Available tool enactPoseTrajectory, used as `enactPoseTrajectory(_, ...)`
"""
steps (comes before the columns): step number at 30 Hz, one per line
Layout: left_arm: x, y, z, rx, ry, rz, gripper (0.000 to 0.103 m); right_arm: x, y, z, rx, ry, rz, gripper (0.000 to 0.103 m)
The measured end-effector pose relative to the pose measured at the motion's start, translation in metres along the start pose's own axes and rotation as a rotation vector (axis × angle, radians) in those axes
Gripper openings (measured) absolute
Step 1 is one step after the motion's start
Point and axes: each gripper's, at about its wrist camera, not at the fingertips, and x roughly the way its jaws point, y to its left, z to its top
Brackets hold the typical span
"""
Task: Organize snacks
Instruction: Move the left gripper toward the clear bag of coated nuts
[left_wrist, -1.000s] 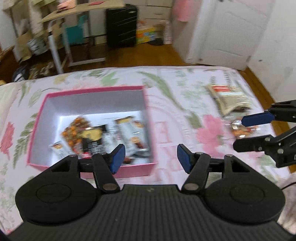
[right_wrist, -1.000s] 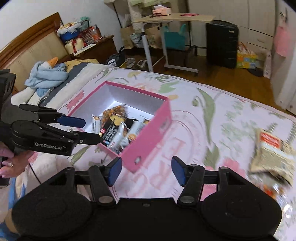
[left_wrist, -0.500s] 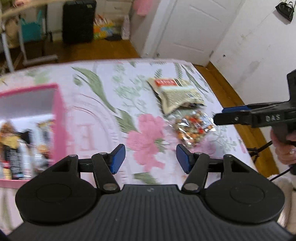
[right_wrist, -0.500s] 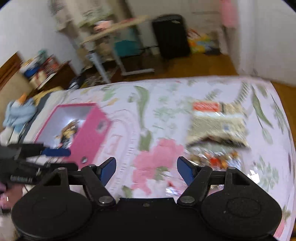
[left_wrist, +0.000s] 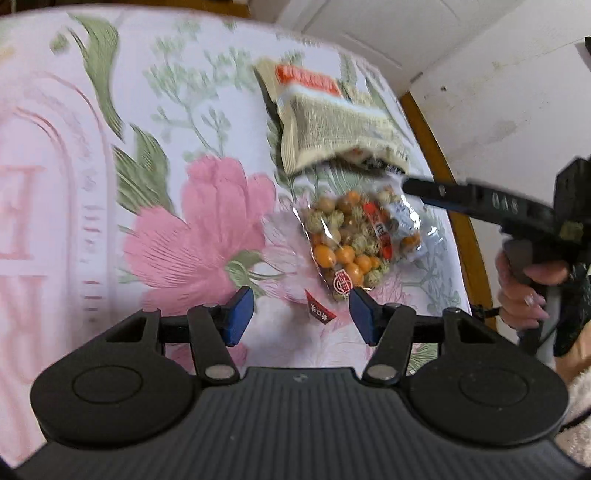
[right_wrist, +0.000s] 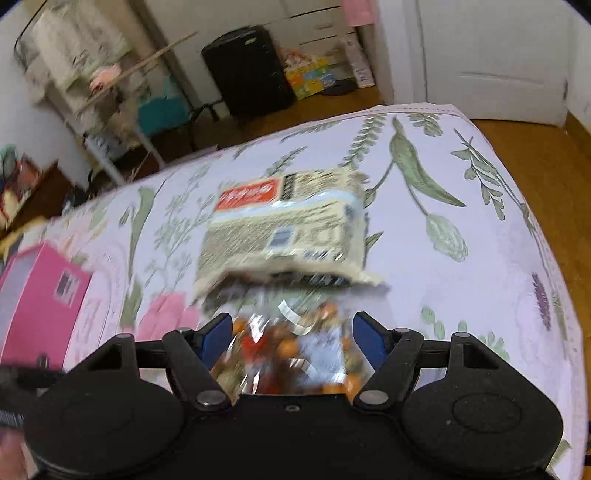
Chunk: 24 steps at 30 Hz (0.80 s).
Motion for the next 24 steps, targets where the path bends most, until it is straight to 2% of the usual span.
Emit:
enactPoseTrajectory(2, 0.011, 0.003, 0.002, -0.03, 0.004, 0.014, 0.056, 0.013, -0.007, 0.006, 0.022, 0.029, -0.015, 0.076)
enactPoseTrajectory(5, 0.02, 0.002, 0.002, -0.03, -0.016, -0.007, 0.056, 0.019, -0.015, 0.008, 0.014, 0.008, -0.044, 0.077)
enactPoseTrajectory(9, 0.028, -0.002, 0.005, -0.04, -0.039, -0.057, 0.056, 0.025, -0.025, 0.008, 0.012, 0.03, -0.138, 0.077)
enactPoseTrajectory(10, 0.031, -0.002, 0.005, -0.047, -0.036, -0.068, 0.053, 0.025, -0.029, 0.008, 0.029, 0.032, -0.122, 0.077)
enactPoseTrajectory(12, 0.038, -0.002, 0.004, -0.049, -0.03, -0.074, 0.039, 0.026, -0.039, 0.008, 0.088, 0.046, -0.056, 0.077)
enactPoseTrajectory(14, 0.04, -0.003, 0.001, -0.025, -0.055, -0.063, 0.031, 0.026, -0.046, 0.008, 0.151, 0.078, 0.057, 0.078)
enactPoseTrajectory(15, 0.04, -0.003, 0.0, -0.015, -0.065, -0.06, 0.029, 0.028, -0.047, 0.007, 0.179, 0.104, 0.11, 0.08)
enactPoseTrajectory(18, 0.037, 0.0, -0.001, -0.023, -0.078, -0.075, 0.026, 0.031, -0.039, 0.003, 0.118, 0.146, 0.118, 0.079)
enactPoseTrajectory(20, 0.033, 0.002, -0.002, -0.029, -0.091, -0.08, 0.025, 0.034, -0.032, -0.003, 0.088, 0.202, 0.169, 0.077)
enactPoseTrajectory(24, 0.027, 0.01, -0.002, -0.05, -0.095, -0.09, 0.029, 0.032, -0.006, -0.013, -0.051, 0.26, 0.15, 0.077)
